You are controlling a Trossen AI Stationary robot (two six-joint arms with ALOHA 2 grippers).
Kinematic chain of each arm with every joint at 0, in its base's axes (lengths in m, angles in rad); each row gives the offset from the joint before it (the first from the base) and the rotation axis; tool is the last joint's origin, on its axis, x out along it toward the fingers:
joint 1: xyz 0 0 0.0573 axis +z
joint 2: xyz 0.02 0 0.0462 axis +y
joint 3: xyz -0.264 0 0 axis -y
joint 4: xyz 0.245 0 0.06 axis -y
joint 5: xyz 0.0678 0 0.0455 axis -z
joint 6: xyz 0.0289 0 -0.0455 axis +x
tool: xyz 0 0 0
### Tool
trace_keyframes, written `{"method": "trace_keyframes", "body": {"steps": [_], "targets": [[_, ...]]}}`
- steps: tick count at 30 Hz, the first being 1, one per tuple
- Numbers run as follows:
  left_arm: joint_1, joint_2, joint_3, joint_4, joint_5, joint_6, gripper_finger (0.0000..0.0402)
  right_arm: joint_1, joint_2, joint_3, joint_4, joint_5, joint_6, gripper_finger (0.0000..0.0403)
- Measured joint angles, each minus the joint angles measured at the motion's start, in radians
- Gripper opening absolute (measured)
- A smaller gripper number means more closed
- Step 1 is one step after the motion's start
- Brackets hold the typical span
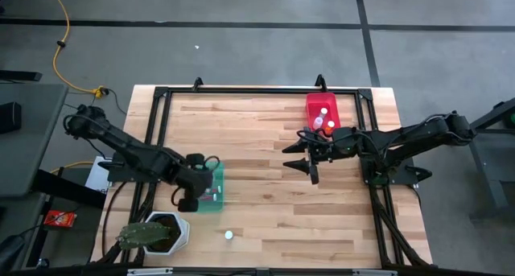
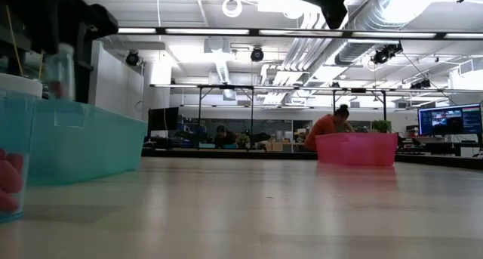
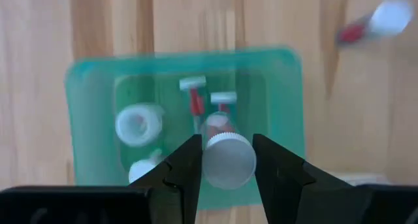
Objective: Pick and place medicine bottles into bin by pill shape (circle, oval)
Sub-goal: Put the blue capsule bottle into the blue bin
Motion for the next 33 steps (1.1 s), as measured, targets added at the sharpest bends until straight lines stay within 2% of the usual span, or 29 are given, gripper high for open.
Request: {"method": "trace_keyframes", "body": {"steps": [10, 19, 24, 33], "targets": [[-0.01, 0.169, -0.05, 0.01, -0.067, 0.004, 0.011, 0.0, 0.0, 0.0, -0.006, 0.0, 0.0, 0.0216], [0.021, 0.175, -0.068, 0.004, -0.15, -0.016, 0.011, -0.001, 0.0, 0.0, -0.005, 0.0, 0.0, 0.0216], [0.044, 0.174, -0.067, 0.0, -0.097, -0.004, 0.011, -0.001, 0.0, 0.0, -0.007, 0.0, 0.0, 0.0216], [0.052, 0.173, -0.067, -0.012, 0.083, 0.0, 0.011, -0.001, 0.0, 0.0, -0.007, 0.0, 0.003, 0.0216]]}}
